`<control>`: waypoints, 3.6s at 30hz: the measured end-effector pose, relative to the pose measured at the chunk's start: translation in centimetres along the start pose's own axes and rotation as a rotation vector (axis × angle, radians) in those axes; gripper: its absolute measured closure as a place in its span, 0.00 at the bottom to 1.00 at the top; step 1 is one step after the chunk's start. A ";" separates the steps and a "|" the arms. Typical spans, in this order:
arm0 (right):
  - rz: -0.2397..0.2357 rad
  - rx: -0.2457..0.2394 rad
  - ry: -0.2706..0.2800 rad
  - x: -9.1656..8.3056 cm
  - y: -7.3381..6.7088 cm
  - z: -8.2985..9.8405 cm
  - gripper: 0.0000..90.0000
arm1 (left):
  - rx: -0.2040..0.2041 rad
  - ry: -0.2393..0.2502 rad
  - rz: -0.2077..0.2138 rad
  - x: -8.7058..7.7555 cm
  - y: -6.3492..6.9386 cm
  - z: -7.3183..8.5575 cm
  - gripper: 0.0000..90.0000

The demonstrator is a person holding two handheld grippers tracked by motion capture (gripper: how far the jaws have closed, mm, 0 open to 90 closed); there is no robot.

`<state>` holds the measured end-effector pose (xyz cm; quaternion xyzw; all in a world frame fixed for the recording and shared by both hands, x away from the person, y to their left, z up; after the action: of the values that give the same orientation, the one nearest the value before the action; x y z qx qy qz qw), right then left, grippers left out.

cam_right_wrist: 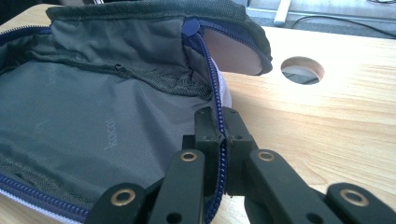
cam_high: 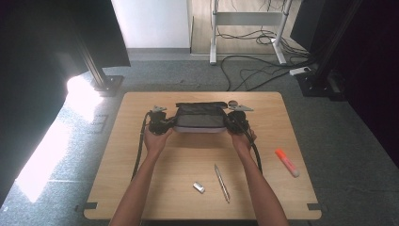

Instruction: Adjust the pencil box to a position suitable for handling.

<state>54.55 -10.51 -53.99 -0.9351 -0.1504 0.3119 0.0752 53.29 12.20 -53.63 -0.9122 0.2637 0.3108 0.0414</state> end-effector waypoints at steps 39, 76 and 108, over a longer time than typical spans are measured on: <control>-0.039 0.009 0.038 -3.3 0.2 1.5 0.96 | 0.036 0.024 0.052 -2.0 2.7 0.9 0.96; -0.053 -0.041 0.069 -6.5 0.8 4.0 0.96 | 0.083 0.063 0.108 -3.5 6.0 3.4 0.97; 0.038 -0.056 -0.062 -3.8 3.0 10.1 0.90 | 0.091 -0.021 0.137 -0.9 7.5 8.4 0.83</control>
<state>46.22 -14.07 -60.61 -0.9294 -0.1436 0.3377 0.0383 44.28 8.15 -59.22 -0.8860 0.3387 0.3100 0.0643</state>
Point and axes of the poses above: each handheld gripper's, and its own axes: x roughly forward along the jaws, z roughly out of its underside, y roughly to its right, the point moved 10 cm from there along x, roughly forward along the jaws, and after that the axes turned 9 degrees about x, right-handed, at the moved point
